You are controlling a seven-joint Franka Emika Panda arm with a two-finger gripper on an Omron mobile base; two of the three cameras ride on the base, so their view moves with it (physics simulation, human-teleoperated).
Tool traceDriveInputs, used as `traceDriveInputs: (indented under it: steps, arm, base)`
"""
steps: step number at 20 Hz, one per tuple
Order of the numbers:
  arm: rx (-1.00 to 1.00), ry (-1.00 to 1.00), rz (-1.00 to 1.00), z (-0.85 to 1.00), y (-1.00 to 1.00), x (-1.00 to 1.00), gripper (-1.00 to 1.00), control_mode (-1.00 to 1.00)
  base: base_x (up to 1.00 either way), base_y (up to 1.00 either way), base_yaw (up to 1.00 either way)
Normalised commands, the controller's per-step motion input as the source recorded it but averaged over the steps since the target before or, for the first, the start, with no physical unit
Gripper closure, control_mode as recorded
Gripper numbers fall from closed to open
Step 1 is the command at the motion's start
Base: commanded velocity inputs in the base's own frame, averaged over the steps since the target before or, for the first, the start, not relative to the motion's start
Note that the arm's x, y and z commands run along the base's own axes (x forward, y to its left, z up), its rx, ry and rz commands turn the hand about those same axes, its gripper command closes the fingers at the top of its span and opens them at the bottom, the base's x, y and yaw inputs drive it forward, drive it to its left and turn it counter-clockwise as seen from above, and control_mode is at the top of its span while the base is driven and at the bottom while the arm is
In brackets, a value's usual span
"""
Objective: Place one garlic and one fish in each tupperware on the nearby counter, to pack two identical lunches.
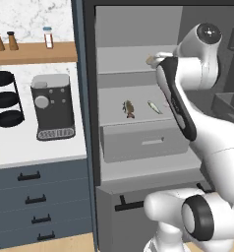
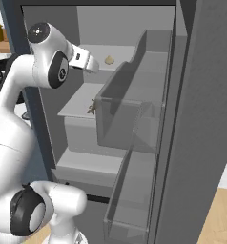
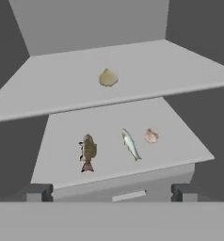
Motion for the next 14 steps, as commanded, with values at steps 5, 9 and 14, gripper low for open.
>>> traceDriveInputs:
  steps: [5,9,14]
  arm:
    - [0.00,0.03,0.05,0.00,-0.16,0.36,-1.00,-1.00]
    - [0.00,0.09,0.02,-0.05,-0.08,0.58,-1.00,-1.00]
    - [0.00,0.11,0.00,-0.11,-0.03,0.63,-1.00,-1.00]
  base:
    - [0.00,0.00,0.00]
    - [0.00,0.00,0.00]
    - [0.00,0.00,0.00]
